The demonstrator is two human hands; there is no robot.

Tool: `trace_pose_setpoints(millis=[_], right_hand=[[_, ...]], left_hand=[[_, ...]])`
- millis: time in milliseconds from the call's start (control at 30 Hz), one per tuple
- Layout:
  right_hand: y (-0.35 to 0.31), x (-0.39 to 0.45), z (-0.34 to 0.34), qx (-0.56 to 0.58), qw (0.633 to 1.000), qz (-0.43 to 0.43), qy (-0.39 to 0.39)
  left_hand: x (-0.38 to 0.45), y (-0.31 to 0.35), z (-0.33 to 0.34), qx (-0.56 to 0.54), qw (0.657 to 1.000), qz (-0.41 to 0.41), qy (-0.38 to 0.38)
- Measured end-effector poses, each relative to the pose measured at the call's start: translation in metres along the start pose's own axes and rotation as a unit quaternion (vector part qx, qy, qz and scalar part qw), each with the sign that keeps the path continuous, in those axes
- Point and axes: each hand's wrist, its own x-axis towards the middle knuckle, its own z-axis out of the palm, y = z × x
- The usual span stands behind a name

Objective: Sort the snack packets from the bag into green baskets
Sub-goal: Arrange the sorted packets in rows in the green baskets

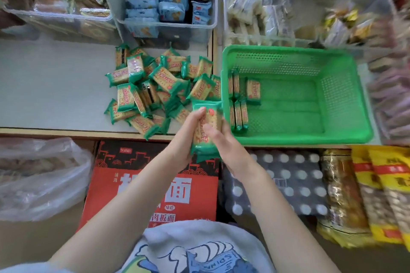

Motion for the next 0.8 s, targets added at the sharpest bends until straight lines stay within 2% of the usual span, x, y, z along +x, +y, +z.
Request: trace_pose_setpoints(millis=[67,167,200,267,333,367,467,567,667,800], right_hand=[[0.005,-0.002,-0.019,0.063,0.997,-0.014,0.033],[0.002,-0.006,-0.059,0.118,0.988,-0.042,0.095],[0.0,-0.005,-0.073,0.12,0.985,-0.048,0.116],[-0.004,0.0,-0.104,0.103,0.979,-0.048,0.17],[-0.006,0.013,-0.138,0.04,0.974,-0.02,0.224],[-0.006,0.022,-0.154,-0.017,0.97,0.012,0.24],[-0.001,0.055,-0.186,-0.239,0.928,0.122,0.257],[0.009,0.083,-0.185,-0.372,0.877,0.165,0.256],[0.019,0.1,-0.174,-0.423,0.863,0.176,0.211],[0.022,0.106,-0.18,-0.424,0.86,0.19,0.212]], left_hand=[[0.007,0.005,0.029,0.069,0.998,0.015,-0.003],[0.021,0.008,0.07,0.135,0.988,0.036,-0.06],[0.027,0.009,0.079,0.161,0.984,0.051,-0.055],[0.042,0.011,0.086,0.253,0.962,0.096,0.037],[0.067,0.005,0.076,0.351,0.917,0.141,0.128],[0.076,-0.001,0.07,0.376,0.904,0.13,0.157],[0.095,-0.026,0.06,0.355,0.918,0.036,0.175],[0.092,-0.04,0.068,0.333,0.926,0.014,0.178],[0.094,-0.044,0.071,0.331,0.924,0.018,0.188],[0.095,-0.045,0.068,0.335,0.924,0.021,0.183]])
